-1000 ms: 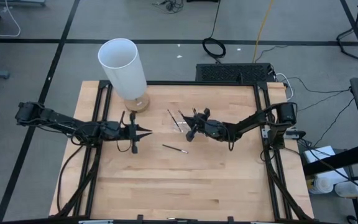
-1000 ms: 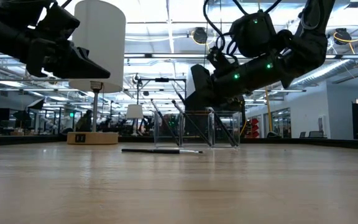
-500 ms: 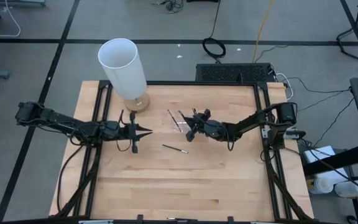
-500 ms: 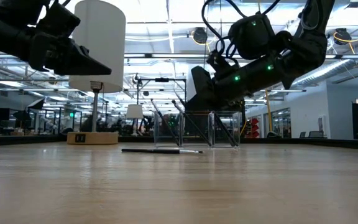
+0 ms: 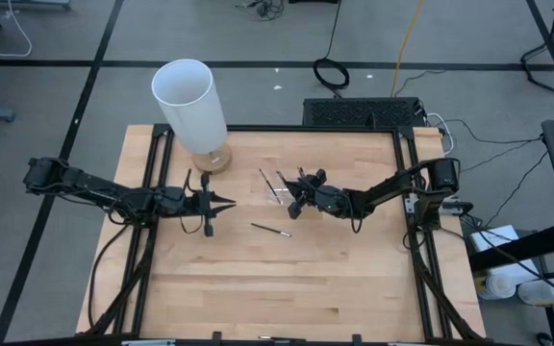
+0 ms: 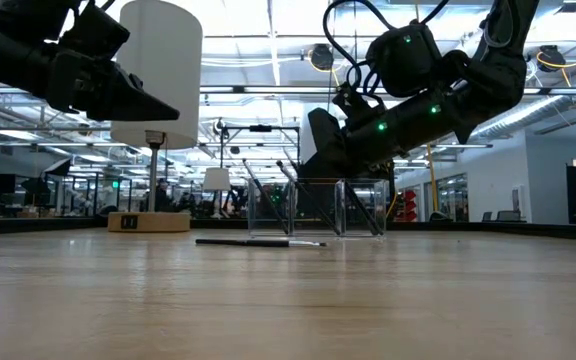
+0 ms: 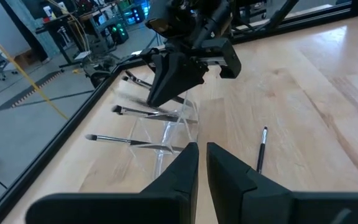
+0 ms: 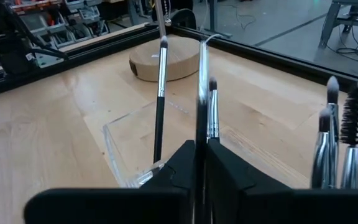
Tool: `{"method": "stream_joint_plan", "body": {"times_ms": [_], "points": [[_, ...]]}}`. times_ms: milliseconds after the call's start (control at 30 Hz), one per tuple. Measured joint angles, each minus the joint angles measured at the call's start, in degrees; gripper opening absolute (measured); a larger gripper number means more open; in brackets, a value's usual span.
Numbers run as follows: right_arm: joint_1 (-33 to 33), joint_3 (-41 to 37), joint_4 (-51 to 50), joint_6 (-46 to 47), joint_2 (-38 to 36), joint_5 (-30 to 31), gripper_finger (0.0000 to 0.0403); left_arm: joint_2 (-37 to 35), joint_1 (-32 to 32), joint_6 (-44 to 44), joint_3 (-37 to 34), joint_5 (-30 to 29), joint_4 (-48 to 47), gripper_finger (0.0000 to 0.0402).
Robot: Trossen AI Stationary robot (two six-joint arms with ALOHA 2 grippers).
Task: Put items in baskets/containers
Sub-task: Put the black liner brush into the transparent organizer, then put the black eyeshadow brush into the transparent organizer
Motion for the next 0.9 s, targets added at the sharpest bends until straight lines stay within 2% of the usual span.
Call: {"method": "stream_joint_plan", "body": {"times_ms": [300,500,567,667,733,800,900], "points": [[0.3,0.0,2.7,0.6,0.0,-1.6,0.0075,0.0,-0.1,-0.4,0.0,0.4,0.0,0.0042],[0.7,0.0,3.8,-7.6,-2.6,-1.6,0.0095,0.0,-2.5,-6.2,2.3,0.5,-1.6,0.0042],[0.7,0.0,2.4,-8.8,-4.1,-2.0,0.0099,0.4,-4.6,-5.8,5.9,-0.1,-6.8,0.0042],[0.9,0.0,0.3,-11.7,-7.3,-6.4,0.0100,3.8,-8.3,-7.2,14.4,-7.0,-21.9,0.0042],[1.4,0.0,-1.5,-13.5,-9.9,-9.0,0.0098,7.5,-10.5,-9.8,21.0,-11.3,-32.4,0.0042],[2.1,-0.1,-4.9,-13.8,-13.7,-9.1,0.0094,11.8,-12.1,-11.5,26.8,-13.0,-40.5,0.0042],[3.2,0.0,-10.3,-13.8,-19.8,-9.0,0.0087,19.1,-13.3,-15.2,33.4,-15.5,-47.5,0.0042]]}}
